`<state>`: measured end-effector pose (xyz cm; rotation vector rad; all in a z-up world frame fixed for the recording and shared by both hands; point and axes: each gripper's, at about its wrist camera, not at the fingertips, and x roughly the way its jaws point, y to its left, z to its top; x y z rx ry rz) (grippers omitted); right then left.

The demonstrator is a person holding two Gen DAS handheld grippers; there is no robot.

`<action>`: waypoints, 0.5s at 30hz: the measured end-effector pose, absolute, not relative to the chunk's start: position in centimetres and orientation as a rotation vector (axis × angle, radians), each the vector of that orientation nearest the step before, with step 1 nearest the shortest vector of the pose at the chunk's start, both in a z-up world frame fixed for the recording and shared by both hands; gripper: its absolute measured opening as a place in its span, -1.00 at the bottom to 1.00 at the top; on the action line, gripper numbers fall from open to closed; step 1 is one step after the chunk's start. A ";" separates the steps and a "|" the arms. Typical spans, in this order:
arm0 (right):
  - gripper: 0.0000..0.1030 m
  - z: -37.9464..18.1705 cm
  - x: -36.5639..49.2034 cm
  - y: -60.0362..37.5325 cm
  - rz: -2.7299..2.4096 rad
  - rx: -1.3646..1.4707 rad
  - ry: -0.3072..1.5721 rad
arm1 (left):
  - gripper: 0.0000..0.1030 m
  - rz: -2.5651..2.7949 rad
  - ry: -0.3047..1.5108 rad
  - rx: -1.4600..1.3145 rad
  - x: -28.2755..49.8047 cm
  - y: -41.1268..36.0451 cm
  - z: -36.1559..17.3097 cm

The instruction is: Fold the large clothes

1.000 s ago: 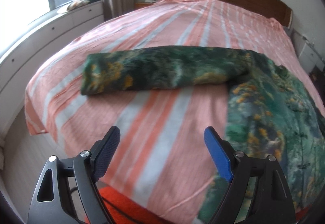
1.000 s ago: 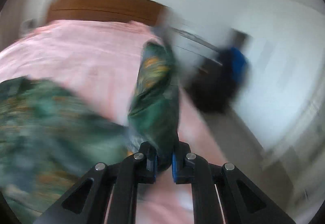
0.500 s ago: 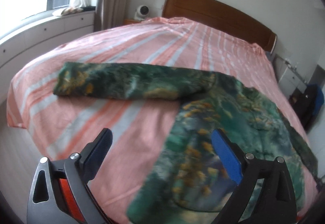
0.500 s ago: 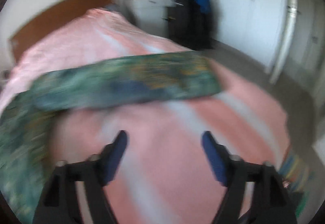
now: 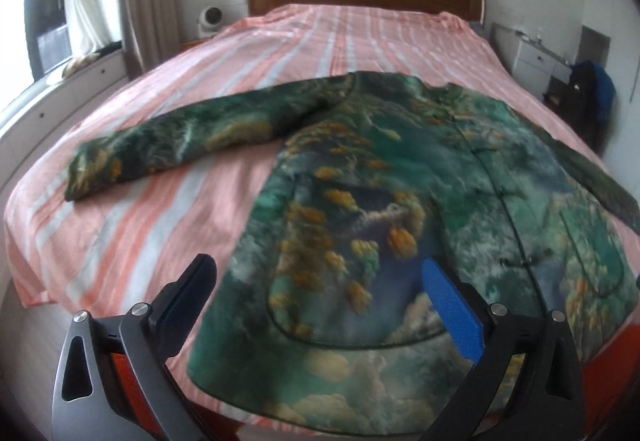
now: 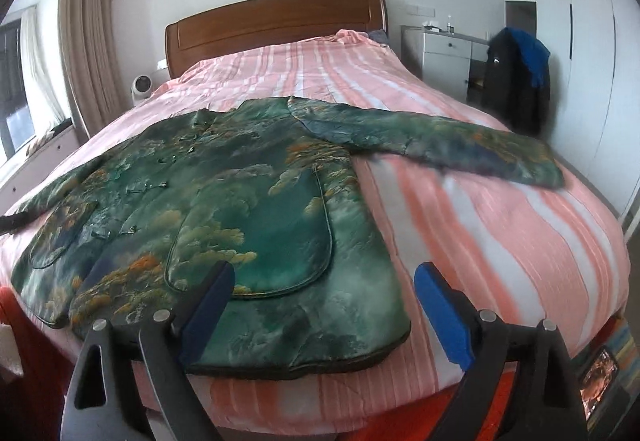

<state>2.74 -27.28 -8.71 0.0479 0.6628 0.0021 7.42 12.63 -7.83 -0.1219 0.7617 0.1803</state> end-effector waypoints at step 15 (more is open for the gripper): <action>0.91 -8.1 2.2 -26.5 0.077 0.105 0.694 | 0.99 0.190 0.713 -0.109 6.8 12.2 -7.3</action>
